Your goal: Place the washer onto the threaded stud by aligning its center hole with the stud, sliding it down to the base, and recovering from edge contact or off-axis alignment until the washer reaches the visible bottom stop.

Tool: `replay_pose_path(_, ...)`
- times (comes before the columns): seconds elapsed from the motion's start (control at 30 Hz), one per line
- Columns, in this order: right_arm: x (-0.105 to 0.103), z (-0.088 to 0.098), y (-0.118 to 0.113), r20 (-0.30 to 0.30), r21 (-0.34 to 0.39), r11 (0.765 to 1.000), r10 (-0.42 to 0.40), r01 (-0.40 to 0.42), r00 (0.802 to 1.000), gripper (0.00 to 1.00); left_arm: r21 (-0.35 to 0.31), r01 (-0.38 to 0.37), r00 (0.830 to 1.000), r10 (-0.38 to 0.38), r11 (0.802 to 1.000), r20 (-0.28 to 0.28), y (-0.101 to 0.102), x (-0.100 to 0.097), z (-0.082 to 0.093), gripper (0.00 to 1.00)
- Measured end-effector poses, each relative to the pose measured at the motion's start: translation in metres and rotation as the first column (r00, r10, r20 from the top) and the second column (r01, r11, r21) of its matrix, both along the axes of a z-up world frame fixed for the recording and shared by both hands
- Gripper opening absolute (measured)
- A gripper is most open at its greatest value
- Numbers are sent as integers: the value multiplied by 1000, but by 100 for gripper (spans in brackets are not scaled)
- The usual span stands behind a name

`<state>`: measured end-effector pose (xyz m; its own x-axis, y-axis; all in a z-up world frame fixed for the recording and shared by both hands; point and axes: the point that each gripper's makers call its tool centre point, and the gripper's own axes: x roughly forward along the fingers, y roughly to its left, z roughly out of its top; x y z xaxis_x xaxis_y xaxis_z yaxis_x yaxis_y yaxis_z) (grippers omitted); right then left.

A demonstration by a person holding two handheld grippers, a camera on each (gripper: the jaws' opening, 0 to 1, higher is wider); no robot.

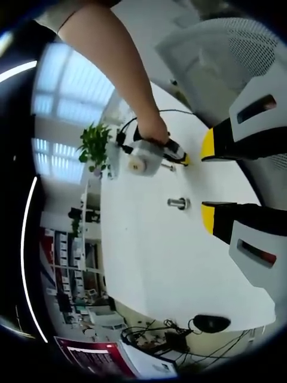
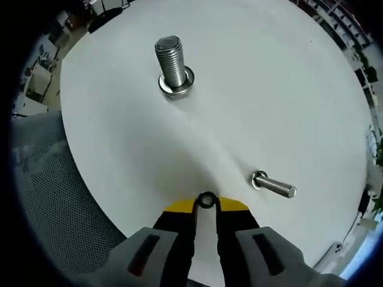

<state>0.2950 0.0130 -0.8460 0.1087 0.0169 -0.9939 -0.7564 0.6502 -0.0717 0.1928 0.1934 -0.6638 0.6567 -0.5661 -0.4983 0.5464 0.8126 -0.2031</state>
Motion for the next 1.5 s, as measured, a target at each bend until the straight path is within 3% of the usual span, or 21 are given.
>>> replay_pose_path(0.23,0,-1,0,5,-1,1000,8,-8,1000,14,2,-1,1000,1,1000,5,0,1,1,24)
replay_pose_path(0.4,-1,0,1,60,8,996,91,-92,994,14,3,2,1000,-2,1000,5,-1,1,1,23)
replay_pose_path(0.53,0,0,1,65,5,996,87,-87,994,14,5,12,1000,-12,1000,3,-2,0,0,23)
replay_pose_path(0.7,1,1,1,67,2,986,168,-169,983,14,-2,-2,1000,2,1000,7,0,1,2,23)
replay_pose_path(0.9,-3,2,-2,99,18,990,137,-139,986,14,2,-11,1000,11,1000,9,1,2,2,23)
replay_pose_path(1.03,-7,4,-1,89,31,992,122,-126,988,14,-3,-18,1000,18,1000,14,2,3,3,23)
replay_pose_path(1.17,-5,14,2,117,86,992,80,-90,990,14,-1,-16,1000,16,1000,14,2,3,3,23)
replay_pose_path(1.33,4,27,2,168,197,980,-33,-1,985,14,-5,-14,1000,14,1000,17,1,3,4,23)
replay_pose_path(1.5,3,38,-5,192,223,975,-58,14,980,14,-8,-20,1000,20,1000,16,2,3,4,23)
